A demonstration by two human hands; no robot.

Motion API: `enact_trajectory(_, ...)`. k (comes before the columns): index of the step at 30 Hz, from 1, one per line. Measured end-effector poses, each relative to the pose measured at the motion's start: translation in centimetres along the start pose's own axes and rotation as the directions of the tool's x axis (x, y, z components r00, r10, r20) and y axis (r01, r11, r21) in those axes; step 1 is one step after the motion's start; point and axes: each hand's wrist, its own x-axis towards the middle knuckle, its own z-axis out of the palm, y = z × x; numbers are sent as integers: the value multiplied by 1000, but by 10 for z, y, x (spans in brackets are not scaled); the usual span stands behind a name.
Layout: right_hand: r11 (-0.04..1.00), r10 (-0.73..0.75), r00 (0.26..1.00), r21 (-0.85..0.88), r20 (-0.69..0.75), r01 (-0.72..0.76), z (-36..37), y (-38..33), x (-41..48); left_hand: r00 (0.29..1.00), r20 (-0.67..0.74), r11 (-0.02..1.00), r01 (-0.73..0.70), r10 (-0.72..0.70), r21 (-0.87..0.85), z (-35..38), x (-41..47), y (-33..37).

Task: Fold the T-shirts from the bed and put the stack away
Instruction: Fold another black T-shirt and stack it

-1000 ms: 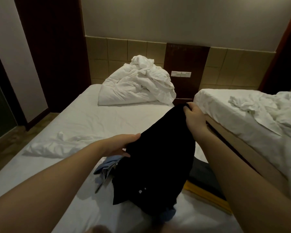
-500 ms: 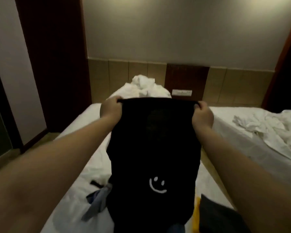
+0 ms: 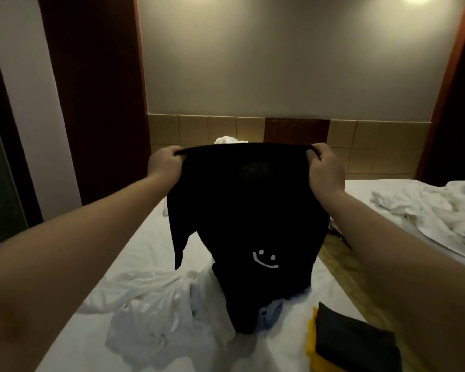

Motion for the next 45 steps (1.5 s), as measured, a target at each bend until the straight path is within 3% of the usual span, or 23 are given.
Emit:
enact_trajectory(2,1000,-24,1000,18,-19,24,-14,-11,4,998,51,997,-18,22,-77,-17,-1,18)
enact_trajectory(4,999,11,999,43,52,-13,-24,-15,6,980,199,986,12,22,-167,-37,-10,31)
enact_trajectory(7,999,39,988,6,150,-40,-34,-18,-2,892,452,989,72,-7,-127,-65,-28,32)
enact_trajectory(9,1000,19,977,12,210,-22,-38,-24,-12,855,517,994,84,-34,-74,-77,-40,23)
enact_trajectory(13,997,12,920,69,392,-42,-41,-48,-28,884,460,992,120,-86,-46,-86,-58,10)
enact_trajectory(17,988,132,807,-7,575,-157,-33,-67,-49,880,447,986,158,-162,45,-58,-87,-8)
enact_trajectory(23,969,233,798,-66,555,-237,-18,-24,-115,834,518,976,220,-190,3,-7,-169,-47)
enact_trajectory(26,891,348,719,27,602,-454,-27,17,-157,796,575,975,223,-189,12,-7,-209,-72)
enact_trajectory(29,744,328,616,206,717,-636,-31,47,-199,873,456,979,205,-173,-22,3,-253,-97)
enact_trajectory(31,698,311,572,226,759,-680,-29,58,-227,906,367,968,246,-210,-55,11,-285,-113)
enact_trajectory(34,815,296,520,73,801,-575,-31,72,-267,907,254,928,365,-335,-78,14,-323,-134)
enact_trajectory(37,928,267,493,-82,828,-364,-32,93,-305,890,196,902,429,-411,-55,11,-335,-144)
enact_trajectory(40,978,200,612,-189,765,-84,-23,107,-349,891,191,905,425,-412,-26,8,-331,-146)
enact_trajectory(42,979,191,703,-186,685,-84,-15,112,-377,902,190,918,396,-388,-4,8,-328,-144)
enact_trajectory(45,967,236,736,-230,634,-113,-9,125,-409,915,179,932,362,-361,25,12,-326,-141)
